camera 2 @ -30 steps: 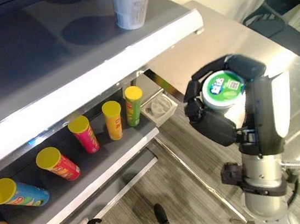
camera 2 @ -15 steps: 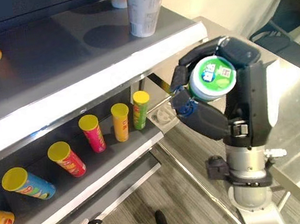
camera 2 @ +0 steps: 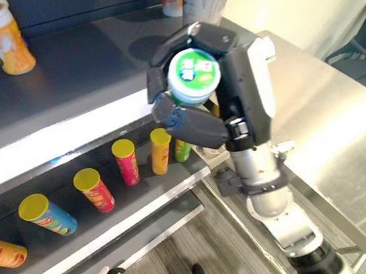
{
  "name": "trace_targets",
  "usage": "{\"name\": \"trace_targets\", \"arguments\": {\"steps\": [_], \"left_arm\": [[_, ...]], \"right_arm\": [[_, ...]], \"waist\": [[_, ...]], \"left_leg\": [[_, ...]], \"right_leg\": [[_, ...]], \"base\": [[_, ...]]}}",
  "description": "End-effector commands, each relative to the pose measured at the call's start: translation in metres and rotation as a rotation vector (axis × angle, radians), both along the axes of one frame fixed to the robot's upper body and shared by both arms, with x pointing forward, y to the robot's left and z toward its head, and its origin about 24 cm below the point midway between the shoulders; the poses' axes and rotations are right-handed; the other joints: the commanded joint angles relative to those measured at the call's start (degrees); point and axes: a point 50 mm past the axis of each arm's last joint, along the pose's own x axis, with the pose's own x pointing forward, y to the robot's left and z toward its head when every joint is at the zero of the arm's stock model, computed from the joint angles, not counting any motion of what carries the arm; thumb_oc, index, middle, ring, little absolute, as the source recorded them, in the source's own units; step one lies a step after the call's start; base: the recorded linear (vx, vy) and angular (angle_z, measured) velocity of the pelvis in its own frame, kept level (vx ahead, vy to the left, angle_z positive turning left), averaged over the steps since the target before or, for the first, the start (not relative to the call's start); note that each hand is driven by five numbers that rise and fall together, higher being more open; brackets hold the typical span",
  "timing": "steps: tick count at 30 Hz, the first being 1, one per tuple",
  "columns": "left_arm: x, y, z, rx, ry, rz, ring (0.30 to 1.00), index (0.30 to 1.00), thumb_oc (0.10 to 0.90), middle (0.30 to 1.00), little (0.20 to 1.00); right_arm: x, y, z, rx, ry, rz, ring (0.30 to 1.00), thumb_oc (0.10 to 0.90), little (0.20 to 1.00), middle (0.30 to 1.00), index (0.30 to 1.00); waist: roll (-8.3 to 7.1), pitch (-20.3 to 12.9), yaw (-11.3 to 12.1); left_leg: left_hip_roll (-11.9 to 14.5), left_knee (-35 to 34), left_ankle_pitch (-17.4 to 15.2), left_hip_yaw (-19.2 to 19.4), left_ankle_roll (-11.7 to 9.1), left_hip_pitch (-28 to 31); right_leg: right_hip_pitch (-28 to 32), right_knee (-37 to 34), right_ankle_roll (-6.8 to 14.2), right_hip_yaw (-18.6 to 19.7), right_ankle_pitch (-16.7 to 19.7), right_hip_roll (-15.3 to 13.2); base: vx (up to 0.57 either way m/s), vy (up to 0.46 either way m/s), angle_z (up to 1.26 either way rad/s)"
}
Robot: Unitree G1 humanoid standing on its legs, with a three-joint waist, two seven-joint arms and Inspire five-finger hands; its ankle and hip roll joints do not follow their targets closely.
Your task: Put the goods on the table back onto the shelves and tidy them up.
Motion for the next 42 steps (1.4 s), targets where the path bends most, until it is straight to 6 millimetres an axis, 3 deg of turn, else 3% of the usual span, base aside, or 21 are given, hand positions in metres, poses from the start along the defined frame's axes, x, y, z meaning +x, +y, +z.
{"name": "trace_targets", "arguments": {"steps": [1,6,10,19,27,42], "left_arm": [[0.015,-0.002,0.004,0.009,-0.043,-0.005,0.900,0.900,0.800,0.900,0.900],[0.021,0.004,0.007,0.033,-0.056,0.015,0.900,0.900,0.800,0.900,0.900],[0.026,0.006,0.009,0.038,-0.066,0.017,0.900,0.900,0.800,0.900,0.900],[0.032,0.004,0.011,0.037,-0.070,-0.002,0.900,0.900,0.800,0.900,0.900],[0.034,0.002,0.011,0.034,-0.061,0.002,0.900,0.900,0.800,0.900,0.900],[0.034,0.005,0.011,0.043,-0.063,0.006,0.900,0.900,0.800,0.900,0.900]], "right_arm": [[0.005,0.005,0.052,0.032,-0.206,-0.010,0.300,0.400,0.300,0.300,0.300],[0.020,0.029,0.085,0.013,-0.297,-0.021,0.300,0.400,0.300,0.300,0.300],[0.032,0.047,0.097,-0.001,-0.296,-0.019,0.300,0.400,0.300,0.300,0.300],[0.057,0.070,0.057,-0.050,-0.040,0.084,0.300,0.400,0.300,0.300,0.300],[0.058,0.082,0.017,-0.069,0.166,0.229,0.300,0.400,0.300,0.300,0.300],[0.071,0.114,-0.001,-0.116,0.253,0.239,0.300,0.400,0.300,0.300,0.300]], "waist": [[-0.96,1.4,3.1],[-1.10,1.7,3.9],[-0.88,1.6,4.7],[-1.30,2.2,5.5],[-1.51,2.7,5.4],[-1.82,3.7,7.0]], "left_leg": [[-0.4,0.4,-10.1,-5.6,1.0,6.1],[-1.2,0.4,-9.5,-6.1,1.1,5.3],[-1.8,0.4,-9.4,-6.6,1.2,4.8],[-1.7,0.4,-9.2,-6.6,1.0,4.9],[-1.7,0.4,-9.2,-6.4,0.9,5.0],[-1.8,0.4,-9.1,-7.2,1.3,4.1]], "right_leg": [[5.9,-2.7,3.5,-0.2,17.0,-1.3],[5.5,-2.7,3.5,-0.4,17.9,-2.1],[5.3,-2.7,3.5,-0.7,18.7,-2.6],[5.7,-2.5,3.5,-0.7,18.5,-2.7],[5.8,-2.2,3.5,-0.6,18.4,-2.7],[5.5,-2.1,3.5,-0.8,19.4,-2.8]], "base": [[0.01,-0.001,0.12],[0.01,0.008,0.09],[0.01,0.011,0.02],[0.01,-0.004,0.02],[0.00,0.000,0.00],[0.00,0.000,0.00]]}}
